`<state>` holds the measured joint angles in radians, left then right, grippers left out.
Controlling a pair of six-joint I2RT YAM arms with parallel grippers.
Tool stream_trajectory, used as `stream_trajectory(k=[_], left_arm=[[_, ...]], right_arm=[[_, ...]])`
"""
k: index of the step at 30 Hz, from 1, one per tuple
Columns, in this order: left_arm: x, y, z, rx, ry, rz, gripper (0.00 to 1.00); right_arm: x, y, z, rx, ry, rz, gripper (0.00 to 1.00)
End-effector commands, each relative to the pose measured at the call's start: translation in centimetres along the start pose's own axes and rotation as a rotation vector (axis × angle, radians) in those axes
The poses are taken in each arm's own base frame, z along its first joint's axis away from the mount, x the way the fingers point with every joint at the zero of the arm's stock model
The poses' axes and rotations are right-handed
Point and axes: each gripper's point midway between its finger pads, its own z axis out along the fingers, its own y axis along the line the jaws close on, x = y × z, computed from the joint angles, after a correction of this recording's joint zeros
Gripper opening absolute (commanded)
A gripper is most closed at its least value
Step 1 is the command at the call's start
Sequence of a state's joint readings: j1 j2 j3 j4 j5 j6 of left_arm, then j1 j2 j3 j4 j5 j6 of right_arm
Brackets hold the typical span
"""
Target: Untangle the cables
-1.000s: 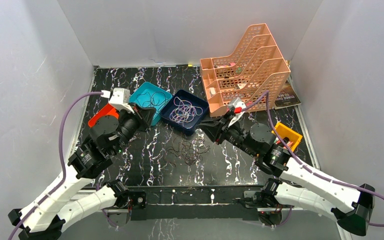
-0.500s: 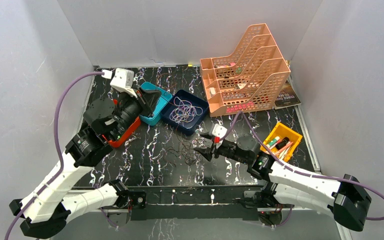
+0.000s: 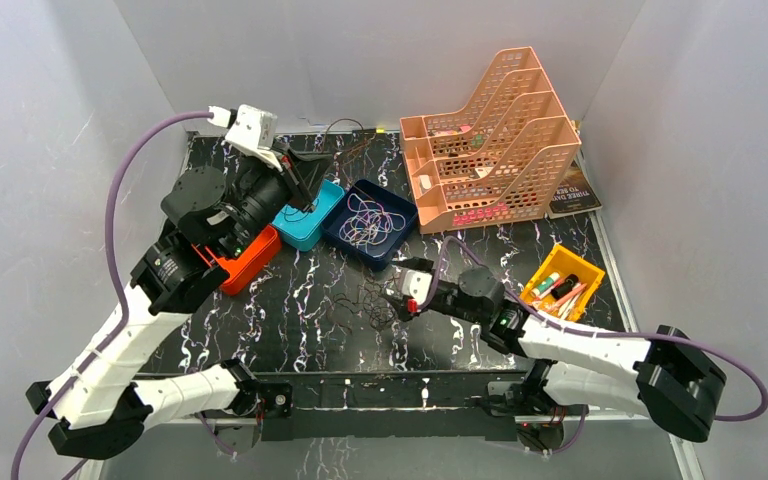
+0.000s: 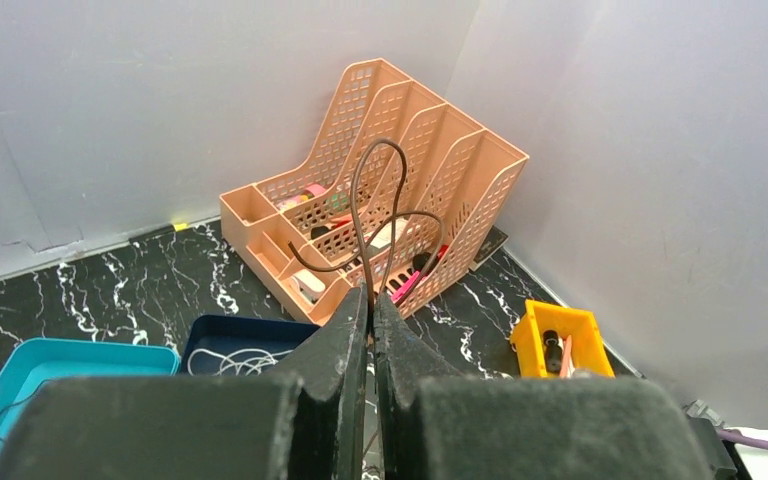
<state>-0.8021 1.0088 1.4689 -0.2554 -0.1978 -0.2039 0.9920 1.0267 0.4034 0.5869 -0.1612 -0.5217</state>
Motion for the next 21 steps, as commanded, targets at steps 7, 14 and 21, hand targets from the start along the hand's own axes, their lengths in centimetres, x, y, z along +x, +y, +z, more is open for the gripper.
stream_trajectory(k=[7,14,21], left_arm=[[-4.8,-1.3,-0.7,0.061,-0.101,0.032,0.0],[-6.2,-0.8,-1.5,0.03,-0.142,0.03,0.0],[-5.6,1.6,-2.9,-0.077,-0.159,0.032,0.0]], right_arm=[[-3.3,-5.2,2.8,0.165,-0.07,-0.139,0.67],[-1.9,-6.9,2.4,0.282,-0.005,-0.041,0.05],[-6.0,-10.2,-1.7,0.416,-0.028,0.042,0.0]])
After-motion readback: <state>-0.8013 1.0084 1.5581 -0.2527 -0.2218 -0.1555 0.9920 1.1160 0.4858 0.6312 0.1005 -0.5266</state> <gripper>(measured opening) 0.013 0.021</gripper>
